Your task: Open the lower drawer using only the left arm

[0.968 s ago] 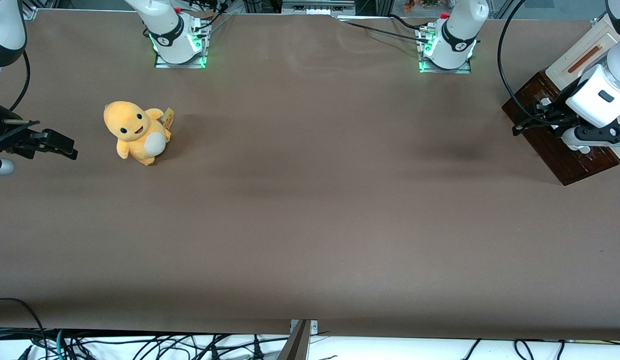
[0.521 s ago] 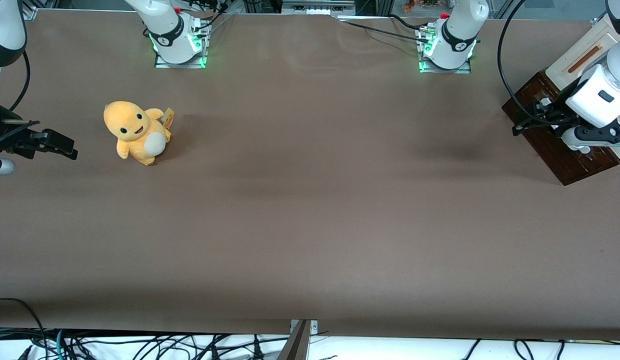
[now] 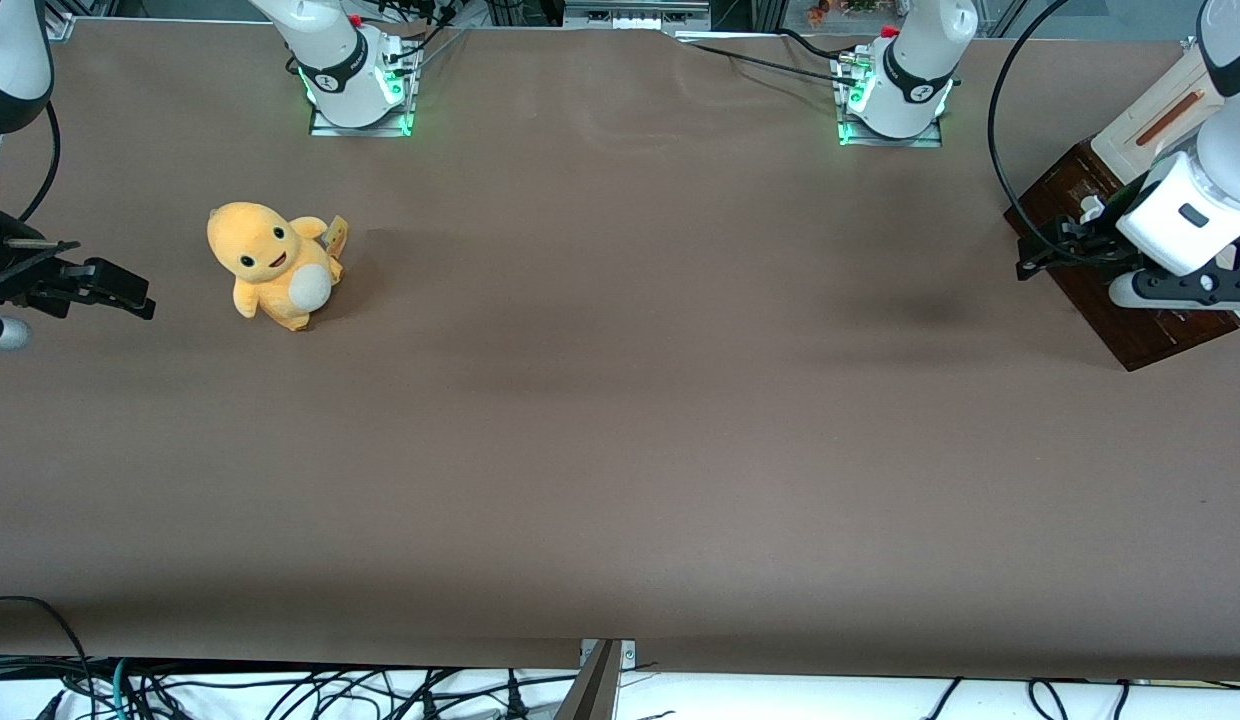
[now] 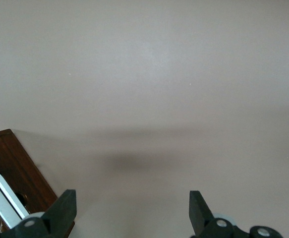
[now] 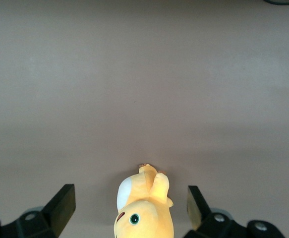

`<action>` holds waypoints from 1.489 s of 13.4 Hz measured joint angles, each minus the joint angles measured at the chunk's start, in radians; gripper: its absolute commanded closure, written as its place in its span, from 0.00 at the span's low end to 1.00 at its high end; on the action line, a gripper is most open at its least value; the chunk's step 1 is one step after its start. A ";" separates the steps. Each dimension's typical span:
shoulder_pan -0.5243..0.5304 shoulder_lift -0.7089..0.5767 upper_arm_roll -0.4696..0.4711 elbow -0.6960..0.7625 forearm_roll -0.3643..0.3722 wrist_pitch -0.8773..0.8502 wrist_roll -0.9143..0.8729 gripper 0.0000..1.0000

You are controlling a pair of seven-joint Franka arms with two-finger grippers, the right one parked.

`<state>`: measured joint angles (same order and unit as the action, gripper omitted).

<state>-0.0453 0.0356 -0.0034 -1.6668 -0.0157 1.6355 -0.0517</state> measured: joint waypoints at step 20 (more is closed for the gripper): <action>-0.051 0.209 -0.046 -0.005 0.503 -0.191 -0.127 0.00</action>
<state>-0.0959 0.2445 -0.0491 -1.6720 0.4875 1.4442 -0.1791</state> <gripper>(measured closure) 0.000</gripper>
